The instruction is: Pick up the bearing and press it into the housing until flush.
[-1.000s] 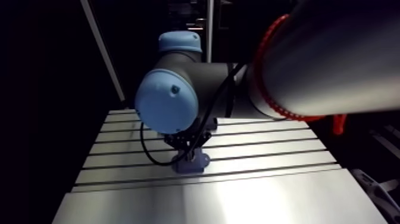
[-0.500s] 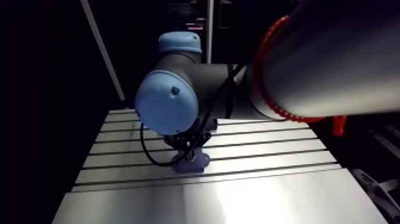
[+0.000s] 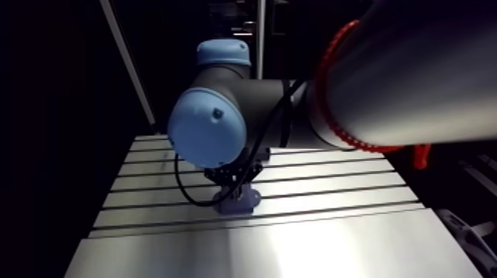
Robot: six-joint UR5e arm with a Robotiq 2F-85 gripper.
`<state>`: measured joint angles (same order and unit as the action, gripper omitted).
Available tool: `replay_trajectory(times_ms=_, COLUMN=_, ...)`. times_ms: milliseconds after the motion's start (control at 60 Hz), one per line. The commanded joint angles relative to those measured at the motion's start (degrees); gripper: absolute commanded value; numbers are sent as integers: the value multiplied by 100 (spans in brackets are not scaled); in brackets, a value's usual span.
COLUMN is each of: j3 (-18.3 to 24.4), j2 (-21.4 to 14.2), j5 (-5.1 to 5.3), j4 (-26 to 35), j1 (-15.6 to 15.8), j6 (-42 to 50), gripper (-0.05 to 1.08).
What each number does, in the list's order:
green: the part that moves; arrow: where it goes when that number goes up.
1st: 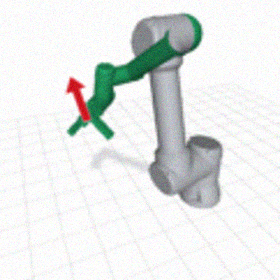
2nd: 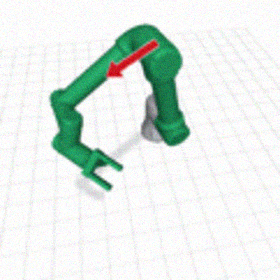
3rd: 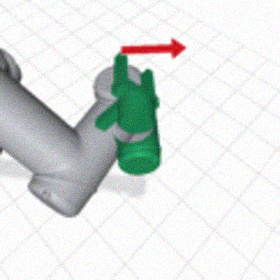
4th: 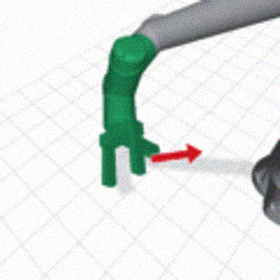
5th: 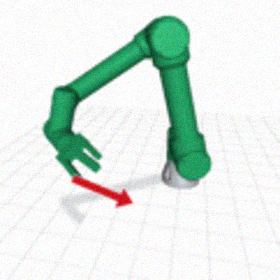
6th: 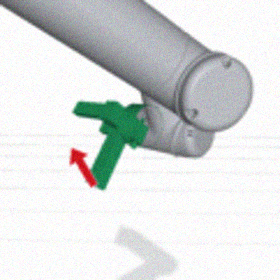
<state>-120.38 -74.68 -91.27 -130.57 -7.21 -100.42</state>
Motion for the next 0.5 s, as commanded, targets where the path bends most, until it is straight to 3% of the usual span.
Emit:
replay_trajectory(times_ms=17, j3=-8, j2=2, j5=0, j4=0, j1=0, j6=0, gripper=103)
replay_trajectory(times_ms=500, j3=-17, j2=20, j5=-1, j4=-9, j1=0, j6=-62, gripper=103)
